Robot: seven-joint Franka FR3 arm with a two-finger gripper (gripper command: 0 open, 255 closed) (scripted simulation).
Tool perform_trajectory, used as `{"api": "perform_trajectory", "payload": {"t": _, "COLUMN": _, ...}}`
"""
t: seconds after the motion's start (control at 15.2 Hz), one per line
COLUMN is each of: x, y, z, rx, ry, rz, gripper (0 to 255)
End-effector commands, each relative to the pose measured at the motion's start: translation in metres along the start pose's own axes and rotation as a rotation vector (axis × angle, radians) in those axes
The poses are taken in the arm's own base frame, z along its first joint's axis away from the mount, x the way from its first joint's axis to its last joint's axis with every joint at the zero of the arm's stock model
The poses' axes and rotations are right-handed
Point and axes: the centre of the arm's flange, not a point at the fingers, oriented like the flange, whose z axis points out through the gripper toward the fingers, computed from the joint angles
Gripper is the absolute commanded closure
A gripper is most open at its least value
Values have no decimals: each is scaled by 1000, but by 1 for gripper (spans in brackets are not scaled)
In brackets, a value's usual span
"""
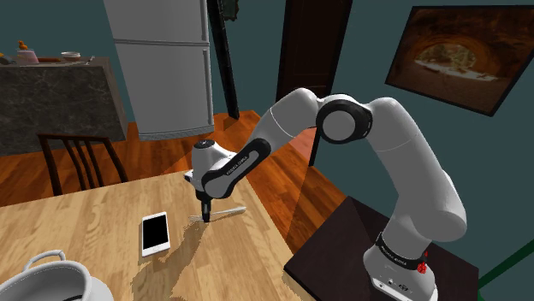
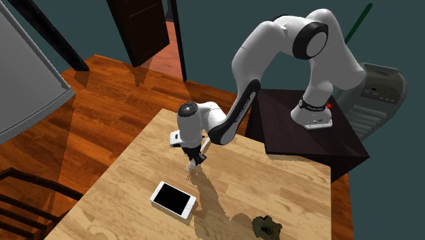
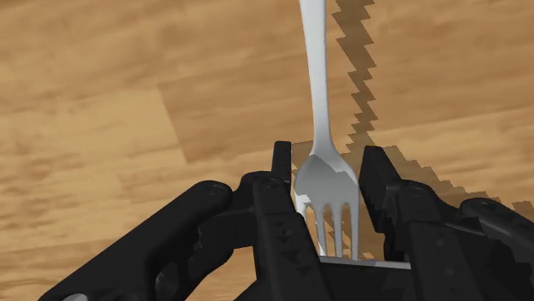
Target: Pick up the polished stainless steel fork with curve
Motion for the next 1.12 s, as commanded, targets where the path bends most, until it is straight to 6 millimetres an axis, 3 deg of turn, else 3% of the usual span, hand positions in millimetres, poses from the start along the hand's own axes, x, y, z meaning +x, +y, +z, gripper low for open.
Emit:
{"api": "perform_trajectory", "payload": {"t": 0.0, "x": -1, "y": -2, "z": 2, "rx": 4, "ry": -3, "rz": -2, "gripper": 255}}
{"api": "perform_trajectory", "payload": {"t": 1.06, "x": 3, "y": -3, "z": -78, "rx": 4, "ry": -3, "rz": -2, "gripper": 255}}
